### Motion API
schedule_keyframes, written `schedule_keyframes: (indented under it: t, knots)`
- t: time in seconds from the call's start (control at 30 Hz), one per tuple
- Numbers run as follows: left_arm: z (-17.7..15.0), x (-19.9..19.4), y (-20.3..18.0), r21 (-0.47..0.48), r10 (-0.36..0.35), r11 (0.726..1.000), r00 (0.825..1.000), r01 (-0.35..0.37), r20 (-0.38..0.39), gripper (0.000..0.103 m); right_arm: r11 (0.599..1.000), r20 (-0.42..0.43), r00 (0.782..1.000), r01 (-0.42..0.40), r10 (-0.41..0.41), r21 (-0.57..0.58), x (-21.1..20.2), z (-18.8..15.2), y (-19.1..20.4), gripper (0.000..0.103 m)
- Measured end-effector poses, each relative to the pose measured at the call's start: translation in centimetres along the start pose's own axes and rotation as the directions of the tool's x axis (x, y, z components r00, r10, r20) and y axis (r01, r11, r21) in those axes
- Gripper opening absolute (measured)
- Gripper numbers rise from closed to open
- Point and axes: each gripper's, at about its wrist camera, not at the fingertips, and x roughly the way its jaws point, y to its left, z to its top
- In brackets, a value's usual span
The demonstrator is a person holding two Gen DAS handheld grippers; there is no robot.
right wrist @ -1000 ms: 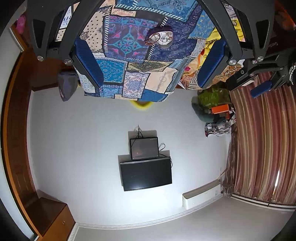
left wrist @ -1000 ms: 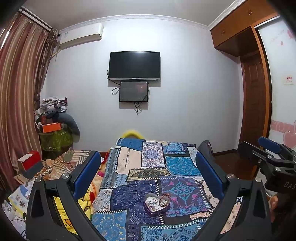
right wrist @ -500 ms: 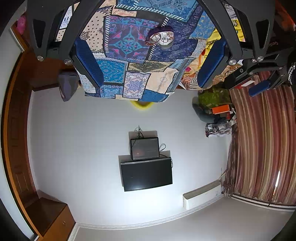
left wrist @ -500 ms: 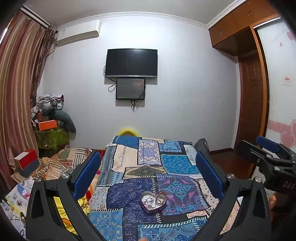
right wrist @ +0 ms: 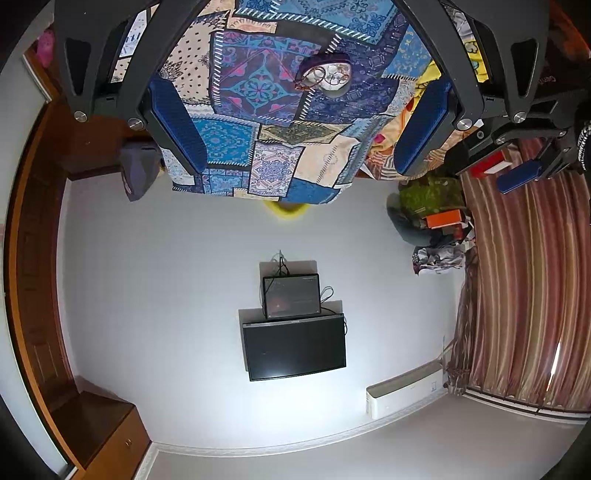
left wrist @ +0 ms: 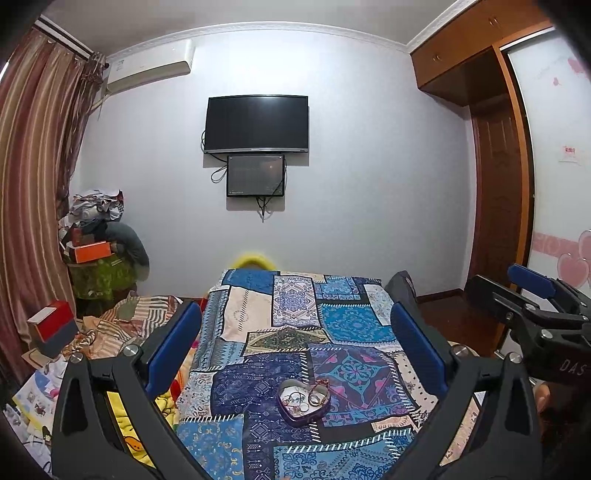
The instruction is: Organize jewelry
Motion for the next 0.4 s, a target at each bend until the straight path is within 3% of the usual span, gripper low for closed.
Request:
schedule_keyframes:
  t: [0.4]
  knots:
    - [-0.05, 0.12, 0.40, -0.011, -0.006, 1.000, 1.000, 0.006, -0.006, 0.103, 1.000, -0.007, 1.000, 0.001, -0.001, -0.001, 0.02, -0.04, -0.01, 0.100]
